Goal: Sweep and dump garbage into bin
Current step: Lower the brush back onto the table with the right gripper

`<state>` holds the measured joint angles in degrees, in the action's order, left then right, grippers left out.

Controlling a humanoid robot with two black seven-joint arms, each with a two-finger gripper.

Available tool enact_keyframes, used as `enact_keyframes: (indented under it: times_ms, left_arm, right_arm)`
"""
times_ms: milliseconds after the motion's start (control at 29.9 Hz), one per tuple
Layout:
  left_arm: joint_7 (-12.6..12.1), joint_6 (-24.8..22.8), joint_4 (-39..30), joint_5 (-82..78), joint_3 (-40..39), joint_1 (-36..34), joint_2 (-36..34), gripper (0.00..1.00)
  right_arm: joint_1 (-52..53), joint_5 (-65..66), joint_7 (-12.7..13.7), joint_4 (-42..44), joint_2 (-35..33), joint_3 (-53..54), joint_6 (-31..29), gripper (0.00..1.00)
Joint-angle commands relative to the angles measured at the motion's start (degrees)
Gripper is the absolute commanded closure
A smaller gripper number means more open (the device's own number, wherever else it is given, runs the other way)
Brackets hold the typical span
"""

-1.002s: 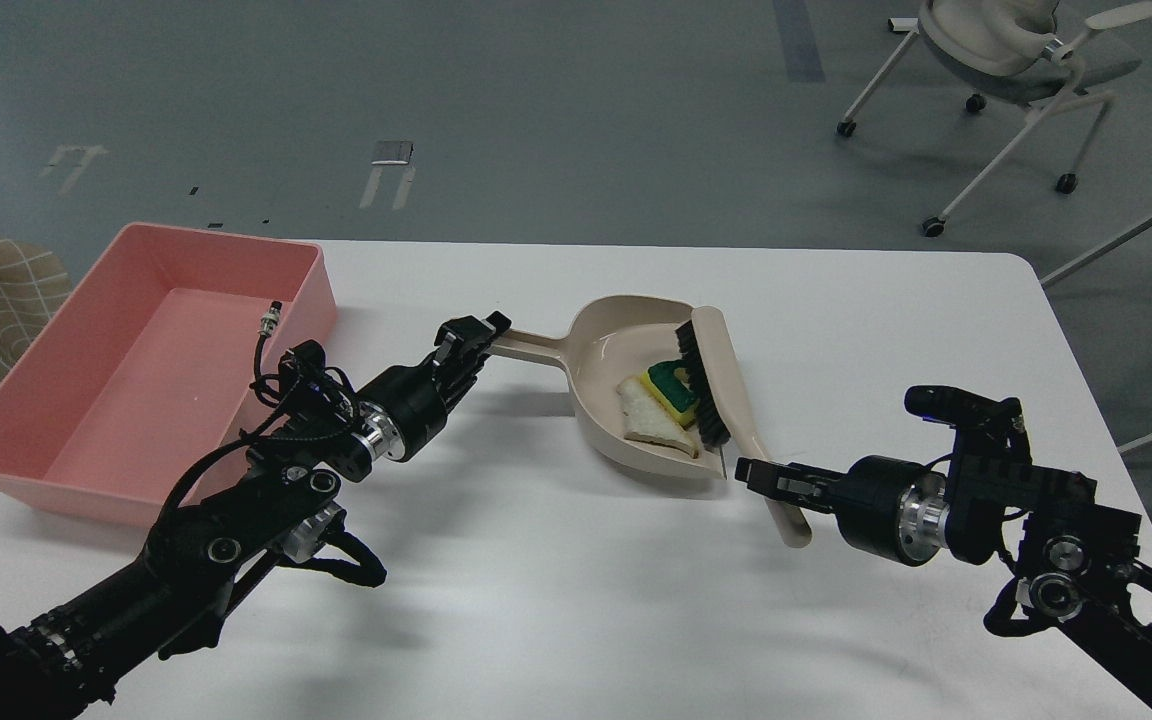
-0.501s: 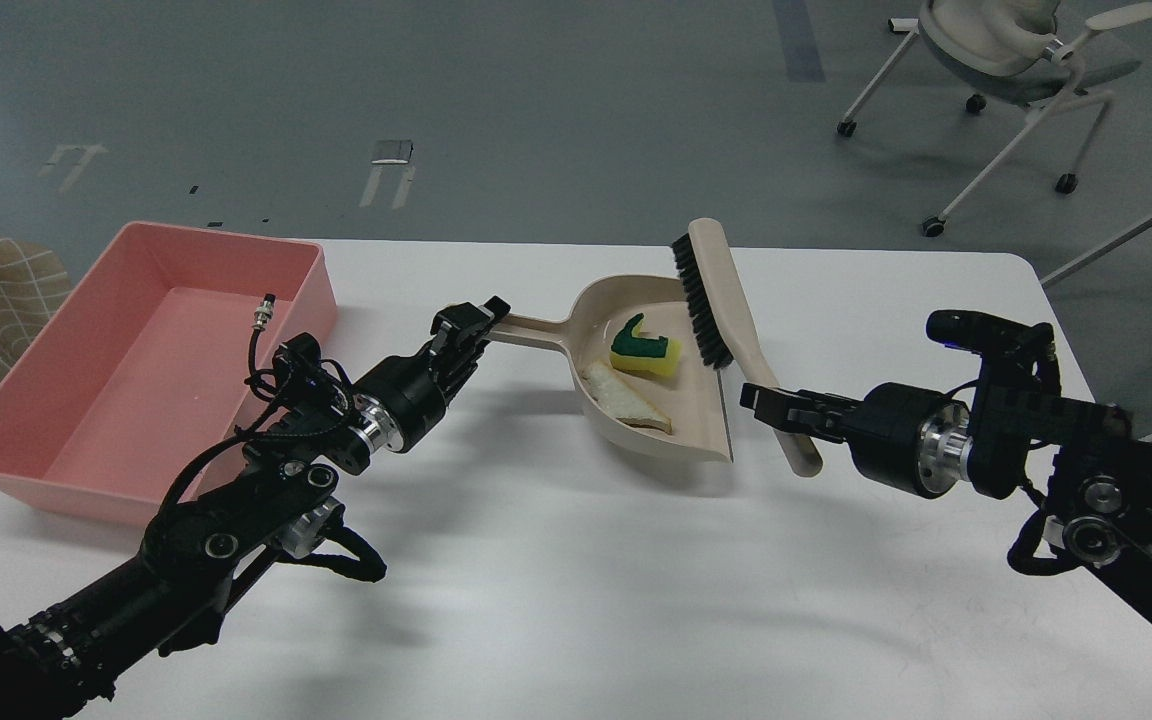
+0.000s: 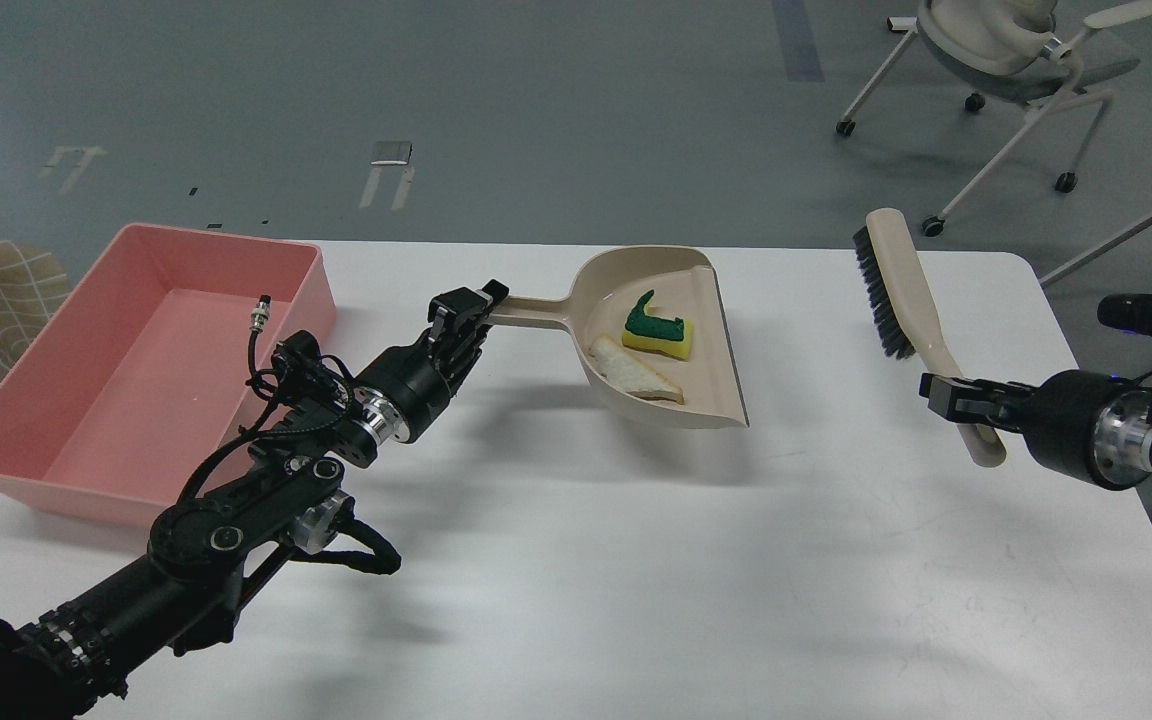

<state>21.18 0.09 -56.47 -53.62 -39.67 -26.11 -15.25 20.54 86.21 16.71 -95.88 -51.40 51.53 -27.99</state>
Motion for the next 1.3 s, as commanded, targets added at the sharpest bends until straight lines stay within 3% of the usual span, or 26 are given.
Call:
enact_keyframes:
  times_ms: [0, 1036, 1236, 1270]
  left_arm:
    - [0.0, 0.0, -0.7, 0.0, -0.1, 0.0, -0.3, 0.88]
    - [-0.1, 0.0, -0.7, 0.0, -0.1, -0.5, -0.6, 0.88]
    - [-0.1, 0.1, -0.7, 0.1, -0.1, -0.5, -0.6, 0.88]
    - [-0.1, 0.1, -0.7, 0.1, -0.1, -0.5, -0.6, 0.88]
  right_arm:
    - [-4.7, 0.6, 0.2, 0.0, -1.5, -0.1, 0.0, 1.00]
    - [-9.2, -0.3, 1.0, 2.4, -1.9, 0.3, 0.0, 0.97]
    - [-9.2, -0.3, 1.0, 2.4, -1.2, 0.3, 0.0, 0.88]
    - [-9.2, -0.3, 1.0, 2.4, -1.0, 0.3, 0.0, 0.80]
